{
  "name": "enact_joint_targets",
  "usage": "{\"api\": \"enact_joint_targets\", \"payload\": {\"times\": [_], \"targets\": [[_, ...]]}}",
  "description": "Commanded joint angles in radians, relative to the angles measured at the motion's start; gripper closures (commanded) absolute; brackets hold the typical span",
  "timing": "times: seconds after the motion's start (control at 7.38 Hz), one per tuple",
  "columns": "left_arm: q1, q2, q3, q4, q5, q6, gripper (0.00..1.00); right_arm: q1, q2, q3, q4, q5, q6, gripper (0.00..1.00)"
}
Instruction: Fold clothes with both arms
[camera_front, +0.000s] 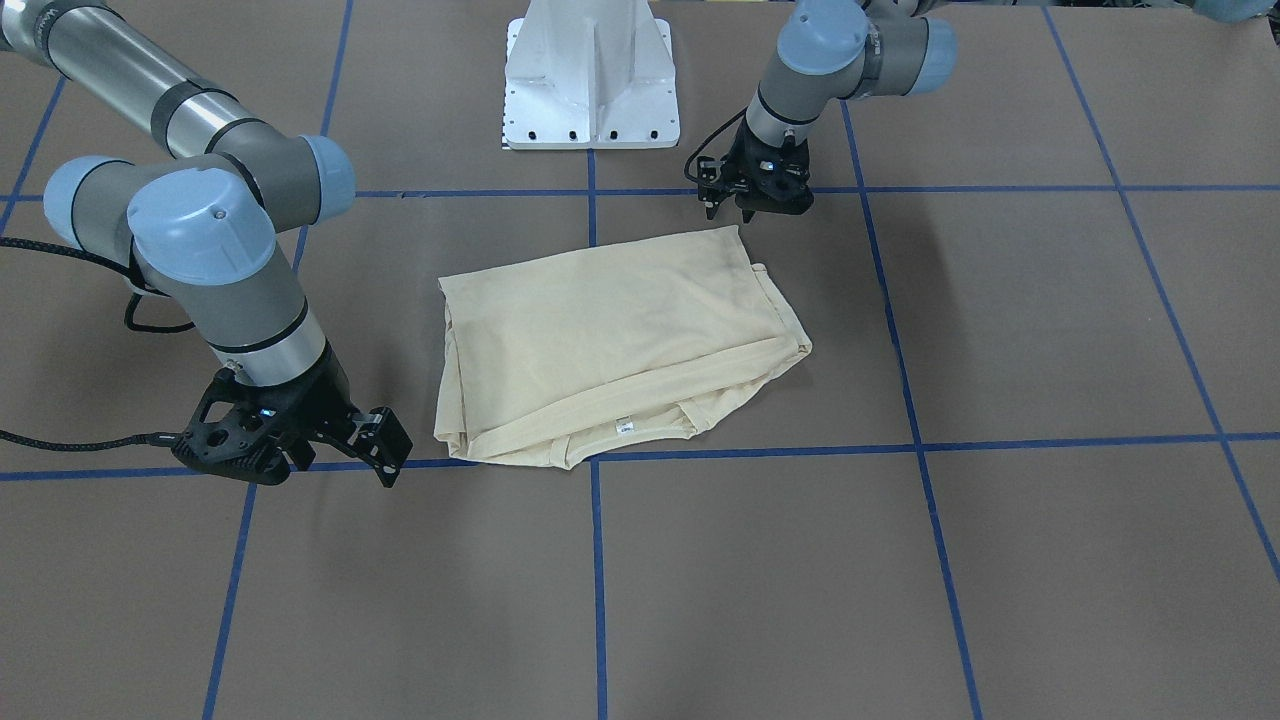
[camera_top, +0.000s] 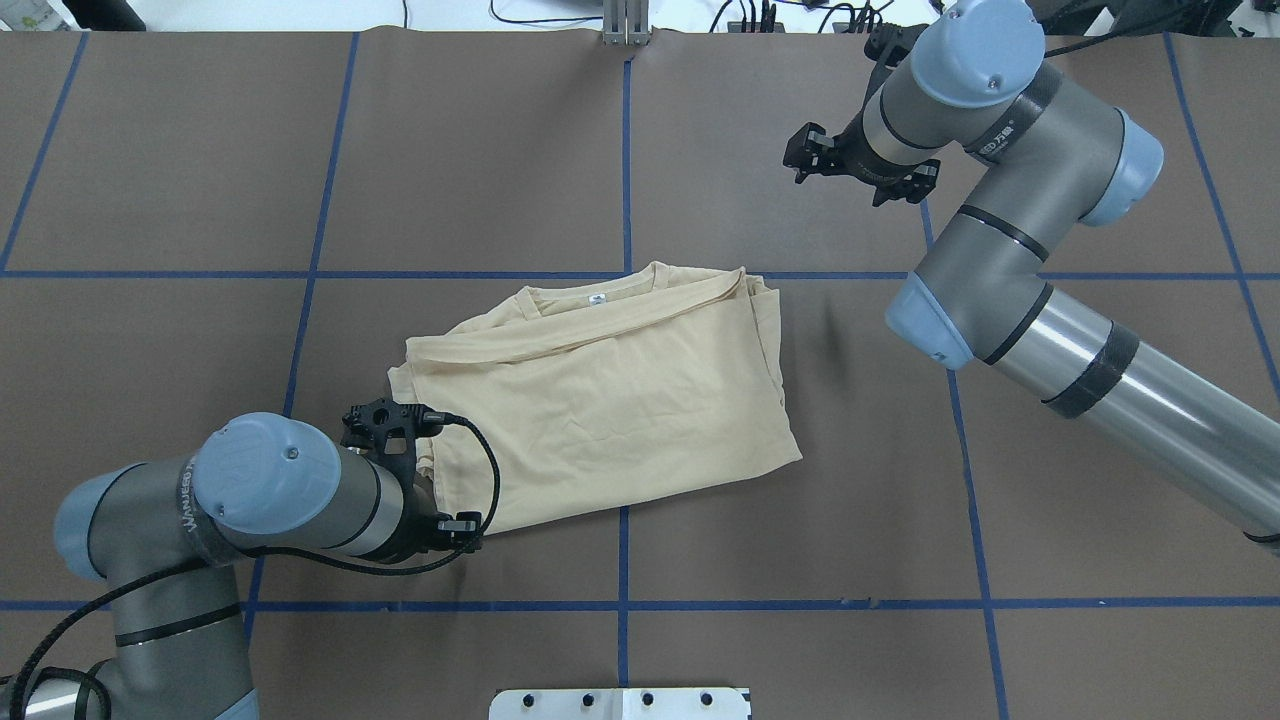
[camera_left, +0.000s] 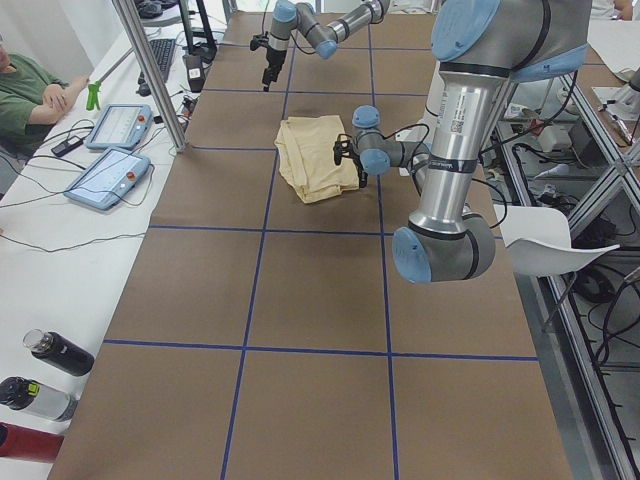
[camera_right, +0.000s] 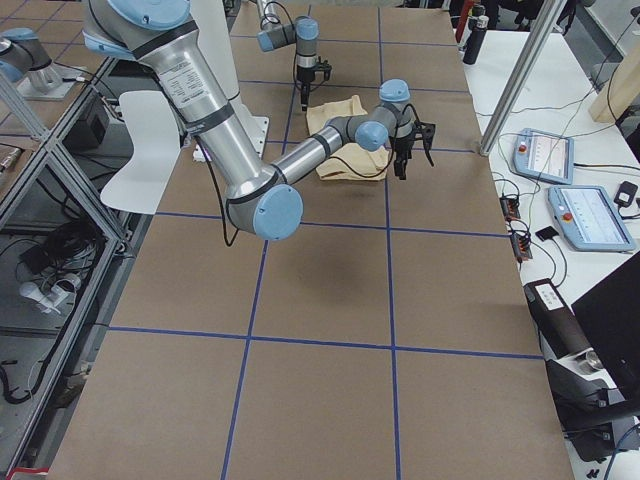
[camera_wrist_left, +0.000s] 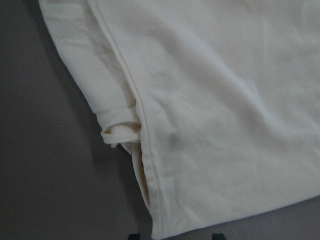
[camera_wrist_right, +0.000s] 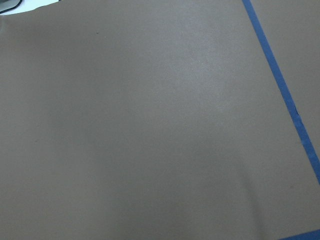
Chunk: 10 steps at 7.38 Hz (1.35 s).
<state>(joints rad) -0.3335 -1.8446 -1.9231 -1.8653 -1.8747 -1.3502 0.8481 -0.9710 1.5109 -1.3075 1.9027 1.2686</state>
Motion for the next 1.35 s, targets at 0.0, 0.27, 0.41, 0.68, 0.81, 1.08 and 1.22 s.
{"api": "enact_joint_targets", "payload": {"times": [0.0,0.27,0.41,0.68,0.81,1.08,1.22], "targets": [[0.016,-0.005,0.019,0.0,0.0,-0.004,0.43,-0.001,0.0,0.0,0.001,-0.001,0.0,0.0],[0.016,-0.013,0.026,0.0,0.0,-0.004,0.46,-0.001,0.0,0.0,0.001,-0.001,0.002,0.0],[0.016,-0.013,0.027,0.001,0.003,-0.004,0.56,-0.001,0.0,0.0,0.001,-0.001,0.002,0.0],[0.002,-0.013,0.027,0.006,0.006,0.0,0.57,-0.001,0.002,0.0,0.001,-0.001,0.003,0.0],[-0.001,-0.013,0.027,0.011,0.032,0.002,0.57,-0.003,0.003,0.0,0.001,-0.001,0.005,0.0],[-0.004,-0.013,0.027,0.012,0.046,0.002,0.57,-0.003,0.003,0.0,0.001,-0.001,0.008,0.0],[-0.002,-0.013,0.027,0.012,0.045,0.002,0.57,-0.003,0.003,0.002,0.001,-0.001,0.008,0.0]]}}
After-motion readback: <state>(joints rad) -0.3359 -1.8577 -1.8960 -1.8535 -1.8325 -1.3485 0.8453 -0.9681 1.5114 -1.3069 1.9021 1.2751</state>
